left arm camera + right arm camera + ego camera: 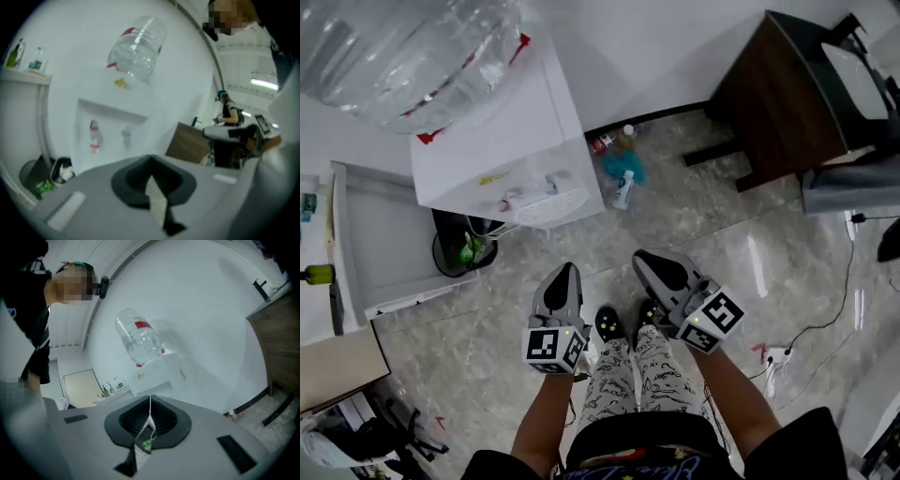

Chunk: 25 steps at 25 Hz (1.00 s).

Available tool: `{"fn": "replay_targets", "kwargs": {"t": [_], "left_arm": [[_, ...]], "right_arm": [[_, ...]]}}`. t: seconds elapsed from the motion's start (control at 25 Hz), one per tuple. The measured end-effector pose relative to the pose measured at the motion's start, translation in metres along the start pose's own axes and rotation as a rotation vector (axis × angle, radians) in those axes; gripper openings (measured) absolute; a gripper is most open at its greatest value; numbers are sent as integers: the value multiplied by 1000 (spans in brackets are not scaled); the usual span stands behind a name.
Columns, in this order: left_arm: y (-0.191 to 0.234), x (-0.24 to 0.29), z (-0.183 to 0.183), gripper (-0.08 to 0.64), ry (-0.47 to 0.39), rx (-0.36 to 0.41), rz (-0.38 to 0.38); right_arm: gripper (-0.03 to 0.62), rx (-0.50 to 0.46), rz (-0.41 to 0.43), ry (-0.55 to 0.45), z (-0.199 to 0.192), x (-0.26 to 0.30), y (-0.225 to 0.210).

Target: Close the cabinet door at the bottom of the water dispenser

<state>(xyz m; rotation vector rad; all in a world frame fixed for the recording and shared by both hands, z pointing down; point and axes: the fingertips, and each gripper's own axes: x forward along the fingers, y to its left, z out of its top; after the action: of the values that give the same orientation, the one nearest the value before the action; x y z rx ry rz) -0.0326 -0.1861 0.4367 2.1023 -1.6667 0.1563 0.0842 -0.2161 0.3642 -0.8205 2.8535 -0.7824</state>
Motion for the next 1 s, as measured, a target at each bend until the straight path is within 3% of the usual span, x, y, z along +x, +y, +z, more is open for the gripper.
{"fn": "replay_targets", "kwargs": {"t": [0.16,0.24,0.52,0.84,1.0], "left_arm": [[-46,-49,82,0,-70,174,-98],[-63,-76,113,-2,-100,225,-120],[-95,-136,178,0,-206,255,-116],[-96,-179,195,0,-279,235,-99],[-91,-187,196,-1,-280,232,-92]], "right_arm": [[17,13,34,-61,51,-23,57],[17,-13,45,-68,71,-33,87],[17,-133,112,-94,125,-40,156],[17,-183,168,-125,130,-46,204],[15,-238,164,-83,120,-46,214]]}}
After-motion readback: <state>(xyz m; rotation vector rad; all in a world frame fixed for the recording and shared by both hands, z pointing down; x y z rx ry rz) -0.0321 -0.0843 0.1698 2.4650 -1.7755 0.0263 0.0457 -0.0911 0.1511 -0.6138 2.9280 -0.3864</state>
